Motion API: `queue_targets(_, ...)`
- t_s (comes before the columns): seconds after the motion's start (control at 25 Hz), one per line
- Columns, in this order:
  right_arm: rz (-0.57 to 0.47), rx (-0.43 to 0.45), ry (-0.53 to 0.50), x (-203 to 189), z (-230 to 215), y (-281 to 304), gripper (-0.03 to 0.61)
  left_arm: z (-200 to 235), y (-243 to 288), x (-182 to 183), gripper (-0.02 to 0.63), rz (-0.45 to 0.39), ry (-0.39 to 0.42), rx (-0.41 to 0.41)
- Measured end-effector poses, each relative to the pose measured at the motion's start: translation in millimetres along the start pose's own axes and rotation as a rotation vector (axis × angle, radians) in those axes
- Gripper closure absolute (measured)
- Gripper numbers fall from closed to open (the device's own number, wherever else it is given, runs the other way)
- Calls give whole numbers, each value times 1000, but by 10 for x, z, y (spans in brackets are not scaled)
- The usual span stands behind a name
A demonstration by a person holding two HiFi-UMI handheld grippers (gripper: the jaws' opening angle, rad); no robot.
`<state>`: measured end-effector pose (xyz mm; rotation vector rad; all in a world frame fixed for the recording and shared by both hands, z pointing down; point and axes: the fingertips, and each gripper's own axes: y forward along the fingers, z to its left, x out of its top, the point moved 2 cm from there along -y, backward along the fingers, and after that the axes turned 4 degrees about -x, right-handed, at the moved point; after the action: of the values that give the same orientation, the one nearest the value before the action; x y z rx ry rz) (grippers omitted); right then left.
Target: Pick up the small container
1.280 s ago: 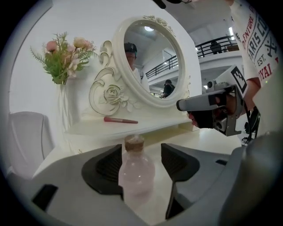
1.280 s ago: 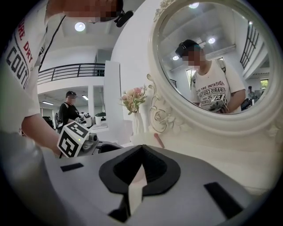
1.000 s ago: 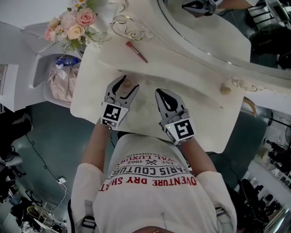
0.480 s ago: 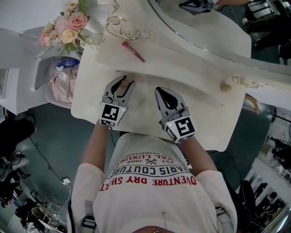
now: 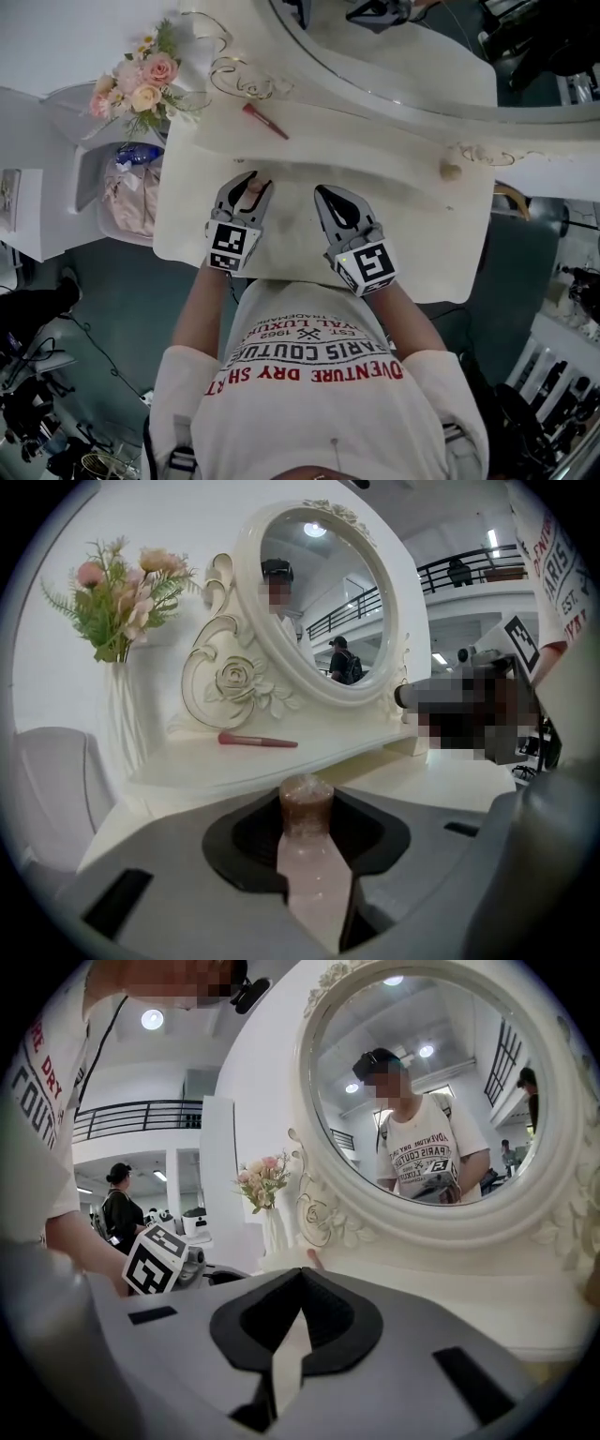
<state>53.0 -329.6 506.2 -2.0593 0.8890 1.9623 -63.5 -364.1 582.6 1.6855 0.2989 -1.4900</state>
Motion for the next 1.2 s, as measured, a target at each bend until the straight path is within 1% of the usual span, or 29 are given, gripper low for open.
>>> queue_targets(0.24,-28,-68,12,201,48,-102,580,-77,-187,315,475,27,37,-51)
queue_targets(0.4,-14,-111,23,337,79,-196,580,-155,-401,647,476,24,60,-56)
queue_targets(0.56,-50,-171,-2,550,28,-284,578,-177,-585,1050,474,-18,80,-71)
queue_targets(0.68,-78,-197,-25,685,15,-385,580,-202,-717,1259,474,-42,97,-89)
queue_targets(0.8,-102,-216,-54,805,29,-499,580,-242,-845,1464,475,-76,96,-120)
queue_targets(1.04,-146,-271,-76,991,68,-718,580,-330,-1169,1781,474,-165,143,-159)
queue_targets(1.2,-167,-297,-101,1078,85,-825,580,-348,-1357,1883,474,-195,157,-163)
